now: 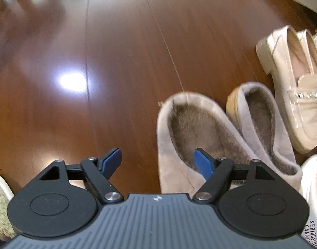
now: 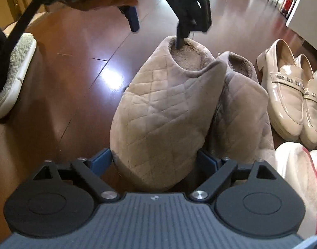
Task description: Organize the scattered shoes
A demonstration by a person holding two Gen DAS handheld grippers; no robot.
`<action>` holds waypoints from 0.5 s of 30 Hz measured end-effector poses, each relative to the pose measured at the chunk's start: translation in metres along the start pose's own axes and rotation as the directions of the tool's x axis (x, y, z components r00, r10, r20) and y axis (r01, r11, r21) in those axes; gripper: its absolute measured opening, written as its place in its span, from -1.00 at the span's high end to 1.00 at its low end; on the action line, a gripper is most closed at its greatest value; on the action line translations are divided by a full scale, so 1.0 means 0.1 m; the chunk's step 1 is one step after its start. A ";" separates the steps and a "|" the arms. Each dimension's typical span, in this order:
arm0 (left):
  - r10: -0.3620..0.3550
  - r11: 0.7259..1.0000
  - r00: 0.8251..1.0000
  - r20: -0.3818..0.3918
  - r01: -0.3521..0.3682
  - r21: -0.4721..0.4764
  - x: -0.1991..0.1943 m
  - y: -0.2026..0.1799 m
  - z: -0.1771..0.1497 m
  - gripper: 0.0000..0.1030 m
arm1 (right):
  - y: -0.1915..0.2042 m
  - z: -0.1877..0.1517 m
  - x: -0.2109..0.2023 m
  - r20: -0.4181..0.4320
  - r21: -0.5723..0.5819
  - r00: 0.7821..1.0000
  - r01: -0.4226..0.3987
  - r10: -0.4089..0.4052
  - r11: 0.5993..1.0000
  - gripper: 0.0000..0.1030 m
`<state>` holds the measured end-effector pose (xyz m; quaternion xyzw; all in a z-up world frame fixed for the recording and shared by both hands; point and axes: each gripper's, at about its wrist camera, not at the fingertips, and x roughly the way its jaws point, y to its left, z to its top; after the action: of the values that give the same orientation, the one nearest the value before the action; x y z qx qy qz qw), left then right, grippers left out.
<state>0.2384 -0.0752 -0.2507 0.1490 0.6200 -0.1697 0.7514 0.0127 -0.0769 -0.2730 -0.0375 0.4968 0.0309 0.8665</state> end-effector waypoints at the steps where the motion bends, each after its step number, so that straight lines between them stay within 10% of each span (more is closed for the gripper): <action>1: -0.017 1.000 1.000 -0.010 0.017 -0.009 0.03 -0.01 -0.04 -0.20 | 0.01 -0.02 -0.01 0.007 -0.019 1.000 -0.003 0.003 1.000 -0.52; 15: -0.053 0.998 0.998 -0.034 0.053 0.018 0.01 -0.16 -0.15 -0.20 | -0.06 -0.16 -0.08 -0.025 -0.074 1.000 0.009 -0.011 0.997 -0.37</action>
<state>0.2183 -0.0830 -0.2546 0.1424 0.6348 -0.1926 0.7346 -0.0043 -0.0842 -0.2740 -0.0724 0.5063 0.0442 0.8582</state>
